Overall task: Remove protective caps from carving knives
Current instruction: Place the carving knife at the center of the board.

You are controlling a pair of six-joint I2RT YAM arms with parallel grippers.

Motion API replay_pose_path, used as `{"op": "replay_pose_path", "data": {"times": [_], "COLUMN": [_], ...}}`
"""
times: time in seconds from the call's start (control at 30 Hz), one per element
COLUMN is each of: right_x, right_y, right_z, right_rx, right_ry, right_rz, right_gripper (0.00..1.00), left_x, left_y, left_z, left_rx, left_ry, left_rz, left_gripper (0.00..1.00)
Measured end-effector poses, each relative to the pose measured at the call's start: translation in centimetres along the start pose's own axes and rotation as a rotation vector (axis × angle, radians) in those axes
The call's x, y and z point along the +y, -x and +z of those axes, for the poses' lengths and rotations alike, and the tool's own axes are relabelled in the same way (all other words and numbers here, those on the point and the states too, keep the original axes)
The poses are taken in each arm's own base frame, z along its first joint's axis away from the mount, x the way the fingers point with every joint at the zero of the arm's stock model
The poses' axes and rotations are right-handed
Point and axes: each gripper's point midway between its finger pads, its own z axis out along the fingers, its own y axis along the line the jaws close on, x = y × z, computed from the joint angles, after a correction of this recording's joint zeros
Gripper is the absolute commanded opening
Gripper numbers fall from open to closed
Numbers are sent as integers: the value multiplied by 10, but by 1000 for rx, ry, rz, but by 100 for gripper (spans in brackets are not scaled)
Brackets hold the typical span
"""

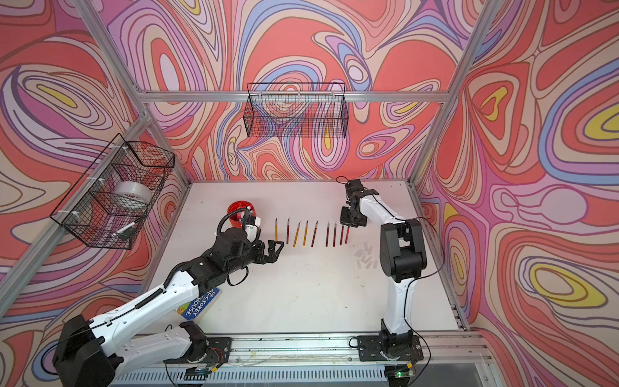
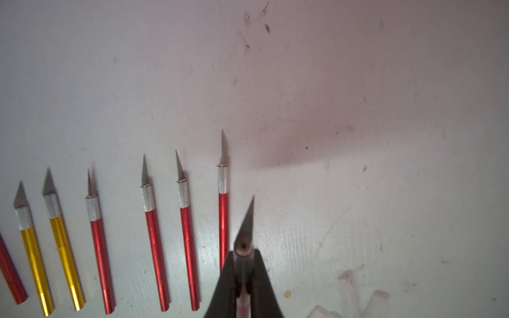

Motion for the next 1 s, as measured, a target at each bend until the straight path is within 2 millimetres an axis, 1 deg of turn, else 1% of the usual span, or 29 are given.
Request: {"op": "replay_pose_path", "data": {"times": [0.17,0.37,0.77,1.0], "right_x": [-8,-13,-16,-17], "right_y": [-4,0,4,2], "right_z": [12,19,31,39], "right_rx": [32,40,68,85], "right_ry": [-25,-34,-40,-36], "right_rz": [3,8,13,19], "right_gripper": [0,0,0,0], "left_x": [3,5,9,10], "left_y": [0,-1,-2,-1], "left_z": [2,3,6,6], "left_rx": [4,9,22,22], "left_ry": [6,9,12,12], "left_rz": [-5,-8,-19,-25], "left_gripper": [100,100,100,100]}}
